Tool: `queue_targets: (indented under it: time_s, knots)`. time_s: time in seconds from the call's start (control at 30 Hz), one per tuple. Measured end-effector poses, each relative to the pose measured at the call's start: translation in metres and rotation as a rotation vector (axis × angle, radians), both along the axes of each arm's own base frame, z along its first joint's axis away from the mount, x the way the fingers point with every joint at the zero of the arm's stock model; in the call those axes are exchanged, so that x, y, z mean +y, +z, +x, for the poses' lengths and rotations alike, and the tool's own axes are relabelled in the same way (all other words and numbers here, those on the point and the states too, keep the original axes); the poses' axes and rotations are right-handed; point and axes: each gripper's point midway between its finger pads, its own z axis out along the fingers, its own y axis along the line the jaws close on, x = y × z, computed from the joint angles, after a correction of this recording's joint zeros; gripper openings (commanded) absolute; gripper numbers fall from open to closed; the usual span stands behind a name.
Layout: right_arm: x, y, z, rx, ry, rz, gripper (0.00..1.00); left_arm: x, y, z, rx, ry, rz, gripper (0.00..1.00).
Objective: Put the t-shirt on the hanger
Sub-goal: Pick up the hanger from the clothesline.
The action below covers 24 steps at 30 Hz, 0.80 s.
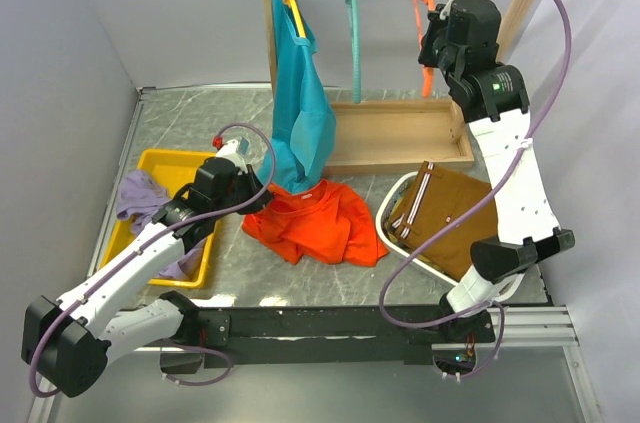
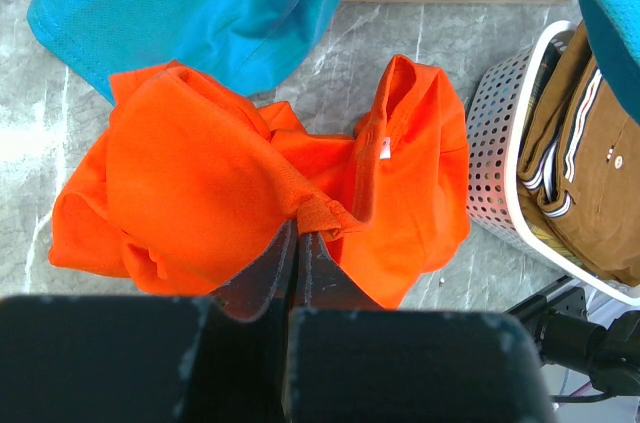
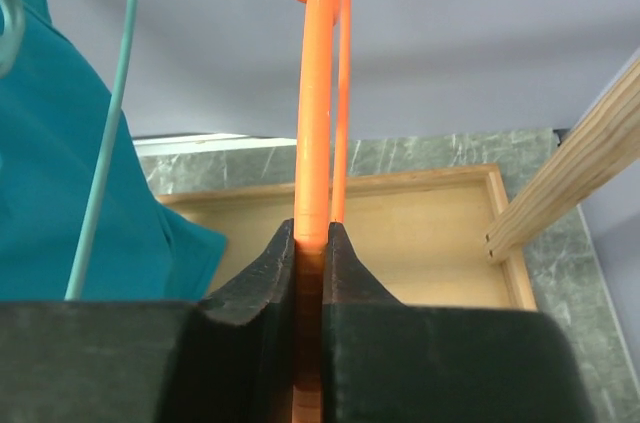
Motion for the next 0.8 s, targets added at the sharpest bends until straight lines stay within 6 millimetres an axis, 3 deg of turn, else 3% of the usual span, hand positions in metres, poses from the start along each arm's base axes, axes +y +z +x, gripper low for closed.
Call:
queue_targets:
  time_s: [0.4,0.8]
  knots:
    - [0.003,0.007,0.007,-0.045,0.03,-0.036,0.0,0.001,0.0,0.0,-0.005,-0.005,0.008,0.01]
    - [0.002,0.024,-0.025,-0.157,0.082,-0.016,0.0,0.001,-0.001,0.0,-0.008,-0.007,0.013,0.01]
